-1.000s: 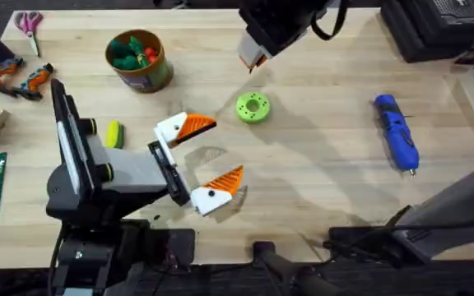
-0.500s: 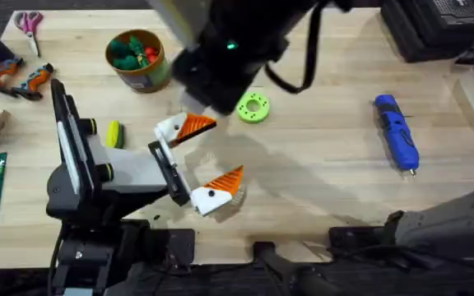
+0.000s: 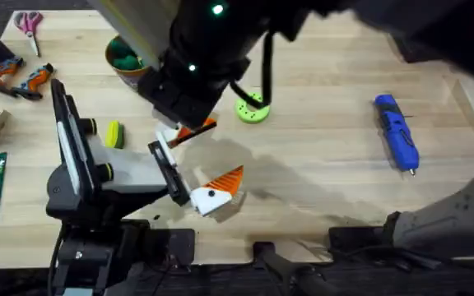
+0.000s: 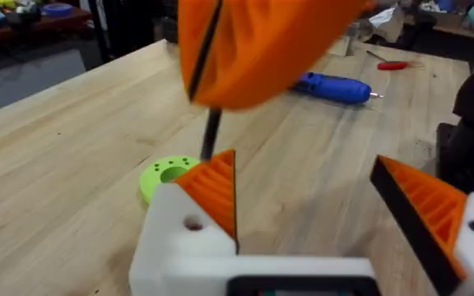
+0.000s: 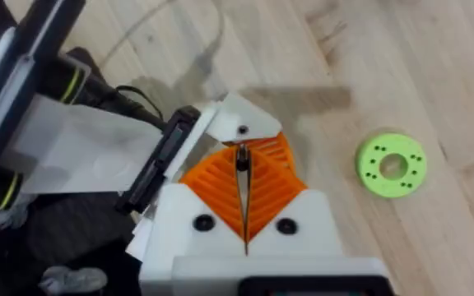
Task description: Pick up the gripper from the table and insert it into the empty holder that is missing its gripper. Then pick up a screw, insert it into the mounting hole, and use the screwdriver to tighten it. Finally, clean up the table by picking up the vegetable and placing it into the bucket.
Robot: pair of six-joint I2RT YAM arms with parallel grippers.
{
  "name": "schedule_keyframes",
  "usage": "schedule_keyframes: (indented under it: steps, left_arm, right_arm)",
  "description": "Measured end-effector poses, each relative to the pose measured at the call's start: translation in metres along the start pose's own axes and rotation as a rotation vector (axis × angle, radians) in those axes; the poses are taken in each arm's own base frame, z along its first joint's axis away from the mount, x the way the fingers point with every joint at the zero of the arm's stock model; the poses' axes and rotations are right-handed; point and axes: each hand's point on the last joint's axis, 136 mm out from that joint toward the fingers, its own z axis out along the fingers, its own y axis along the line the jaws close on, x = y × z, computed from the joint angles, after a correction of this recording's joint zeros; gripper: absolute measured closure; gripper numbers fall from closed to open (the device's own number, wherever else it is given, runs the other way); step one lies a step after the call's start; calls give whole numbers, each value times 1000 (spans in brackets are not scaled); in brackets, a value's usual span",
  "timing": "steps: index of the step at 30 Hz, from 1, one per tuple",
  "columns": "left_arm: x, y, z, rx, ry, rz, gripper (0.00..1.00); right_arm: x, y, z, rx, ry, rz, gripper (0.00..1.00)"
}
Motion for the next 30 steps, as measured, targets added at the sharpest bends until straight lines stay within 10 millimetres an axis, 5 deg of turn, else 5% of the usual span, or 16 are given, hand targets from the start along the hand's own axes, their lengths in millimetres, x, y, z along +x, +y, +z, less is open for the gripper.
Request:
schedule_keyframes:
  steps: [7,30]
  left_arm:
    - [0,0,0,0,0,0,15]
    - [0,0,0,0,0,0,15]
  right_arm:
    - [-7,7,17,-46,26,2,995]
    - [-2,1,23,-27,60,17,995]
